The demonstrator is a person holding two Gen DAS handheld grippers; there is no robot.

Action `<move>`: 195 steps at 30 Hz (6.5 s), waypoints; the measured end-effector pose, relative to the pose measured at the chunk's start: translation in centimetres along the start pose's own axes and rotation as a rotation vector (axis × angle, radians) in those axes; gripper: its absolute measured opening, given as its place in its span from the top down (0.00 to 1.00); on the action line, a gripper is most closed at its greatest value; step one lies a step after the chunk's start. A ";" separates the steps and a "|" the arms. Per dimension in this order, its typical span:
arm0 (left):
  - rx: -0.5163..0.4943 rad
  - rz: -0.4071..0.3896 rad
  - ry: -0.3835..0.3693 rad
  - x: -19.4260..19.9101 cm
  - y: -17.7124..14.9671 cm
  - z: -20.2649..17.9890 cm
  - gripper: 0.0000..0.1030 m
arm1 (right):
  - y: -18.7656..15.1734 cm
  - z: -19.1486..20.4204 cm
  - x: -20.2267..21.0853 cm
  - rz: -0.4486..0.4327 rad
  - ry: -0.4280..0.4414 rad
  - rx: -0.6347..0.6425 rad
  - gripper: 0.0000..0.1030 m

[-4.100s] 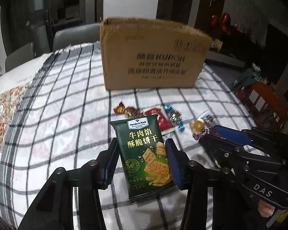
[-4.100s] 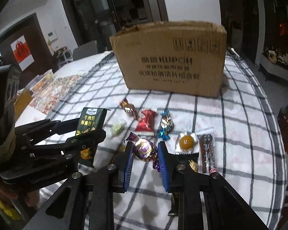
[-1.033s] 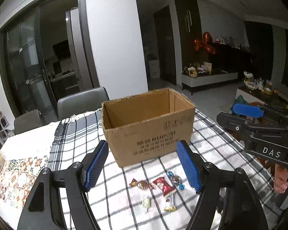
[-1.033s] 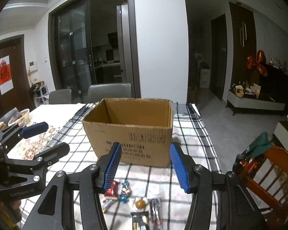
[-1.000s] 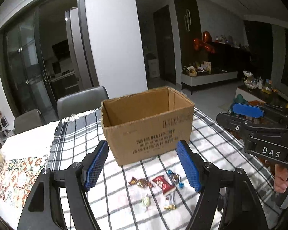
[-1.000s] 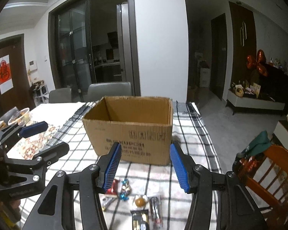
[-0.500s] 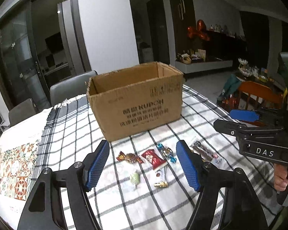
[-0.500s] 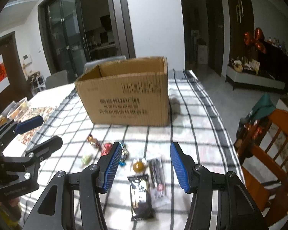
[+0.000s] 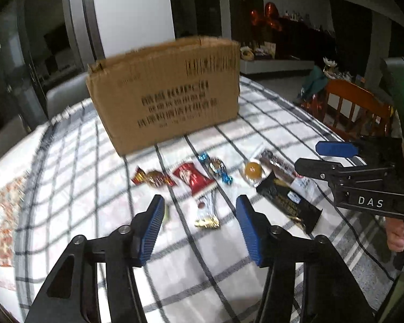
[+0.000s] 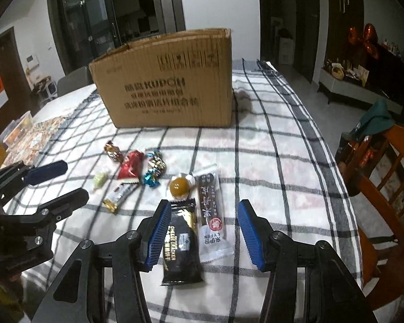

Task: Organize snacks
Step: 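Grasp a small white wrapped snack with the left tool while the right tool grasps the white stick packet, then carry both snacks over the box and open both tools to drop them, then grasp the pale green wrapped snack with the left tool while the right tool grasps the red packet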

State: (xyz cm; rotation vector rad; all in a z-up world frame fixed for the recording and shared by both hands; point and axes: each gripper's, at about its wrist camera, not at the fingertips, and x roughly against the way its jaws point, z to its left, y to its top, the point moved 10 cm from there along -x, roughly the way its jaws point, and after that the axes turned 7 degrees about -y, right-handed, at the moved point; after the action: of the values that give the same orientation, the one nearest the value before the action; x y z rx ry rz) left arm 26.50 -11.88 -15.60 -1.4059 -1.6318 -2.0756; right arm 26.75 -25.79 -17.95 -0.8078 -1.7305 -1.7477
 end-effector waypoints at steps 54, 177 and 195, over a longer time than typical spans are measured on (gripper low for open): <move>0.101 0.041 -0.073 -1.4 0.0 -1.3 0.81 | 0.3 0.5 0.8 -0.006 0.067 -0.057 0.80; 0.129 0.091 -0.063 -3.1 -1.3 5.9 0.70 | 4.1 11.2 -5.4 0.072 0.254 0.135 0.60; 0.162 0.123 -0.052 -5.7 -1.9 6.3 0.79 | 3.1 12.1 -8.4 0.128 0.233 0.181 0.66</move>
State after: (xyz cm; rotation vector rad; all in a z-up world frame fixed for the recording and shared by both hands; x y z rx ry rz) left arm 32.02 -8.27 -21.26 -1.4764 -1.6463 -1.8121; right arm 35.17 -14.03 -22.18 -0.5970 -1.6158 -1.5112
